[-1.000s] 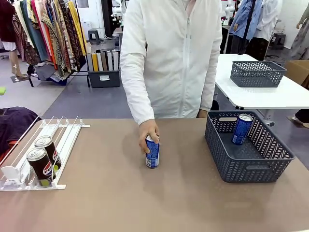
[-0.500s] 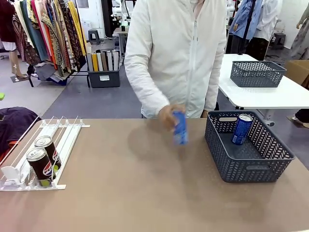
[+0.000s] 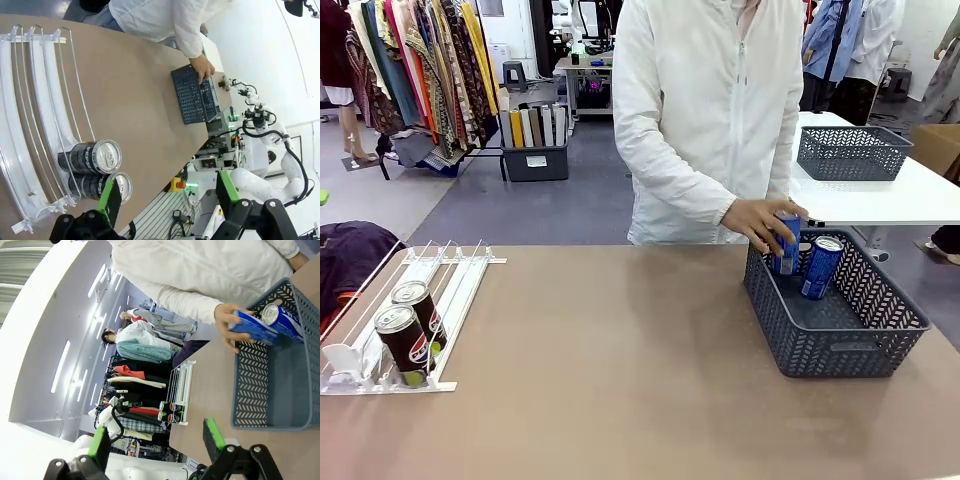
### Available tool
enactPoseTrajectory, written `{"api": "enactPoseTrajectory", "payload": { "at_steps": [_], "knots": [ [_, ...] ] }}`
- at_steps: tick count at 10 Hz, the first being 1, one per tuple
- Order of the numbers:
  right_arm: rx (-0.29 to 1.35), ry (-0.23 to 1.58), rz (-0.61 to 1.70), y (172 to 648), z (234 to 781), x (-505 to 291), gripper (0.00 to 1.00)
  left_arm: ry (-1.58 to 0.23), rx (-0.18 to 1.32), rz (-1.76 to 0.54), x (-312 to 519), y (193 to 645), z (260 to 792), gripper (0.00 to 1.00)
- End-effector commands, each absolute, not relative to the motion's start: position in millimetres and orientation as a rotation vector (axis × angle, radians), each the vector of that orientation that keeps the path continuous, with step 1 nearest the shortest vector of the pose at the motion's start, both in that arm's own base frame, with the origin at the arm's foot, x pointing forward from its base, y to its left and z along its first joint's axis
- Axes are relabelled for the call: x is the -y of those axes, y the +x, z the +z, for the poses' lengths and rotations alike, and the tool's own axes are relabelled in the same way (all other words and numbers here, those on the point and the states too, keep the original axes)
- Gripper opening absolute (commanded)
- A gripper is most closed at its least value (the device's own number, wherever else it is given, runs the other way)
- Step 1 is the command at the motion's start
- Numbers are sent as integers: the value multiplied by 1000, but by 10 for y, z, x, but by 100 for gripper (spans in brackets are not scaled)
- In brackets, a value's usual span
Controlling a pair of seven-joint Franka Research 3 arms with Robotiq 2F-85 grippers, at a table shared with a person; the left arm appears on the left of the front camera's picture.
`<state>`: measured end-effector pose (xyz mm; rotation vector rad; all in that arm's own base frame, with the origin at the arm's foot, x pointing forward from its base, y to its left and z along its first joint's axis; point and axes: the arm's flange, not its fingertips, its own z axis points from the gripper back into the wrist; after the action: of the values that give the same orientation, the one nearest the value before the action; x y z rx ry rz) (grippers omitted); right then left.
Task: Retrieve and store the cans from the dispenser.
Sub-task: Pick up one can from the Automatic Can Dispenser and place it in the middle of the table.
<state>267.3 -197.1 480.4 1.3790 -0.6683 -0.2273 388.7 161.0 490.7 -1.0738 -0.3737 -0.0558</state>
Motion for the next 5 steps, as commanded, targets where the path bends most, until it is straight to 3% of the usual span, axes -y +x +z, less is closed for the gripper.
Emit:
{"api": "enactPoseTrajectory", "payload": {
  "at_steps": [1,4,5],
  "knots": [
    [688,1394,-219,2698,4842,1976,100,-1082,387,-46,-1598,3887,4929,100],
    [688,1394,-219,2698,4842,1976,100,-1074,374,-56,-1610,3887,4907,100],
    [688,1394,-219,2698,4842,1976,100,-884,314,-61,-1402,3917,5130,100]
  ]
}}
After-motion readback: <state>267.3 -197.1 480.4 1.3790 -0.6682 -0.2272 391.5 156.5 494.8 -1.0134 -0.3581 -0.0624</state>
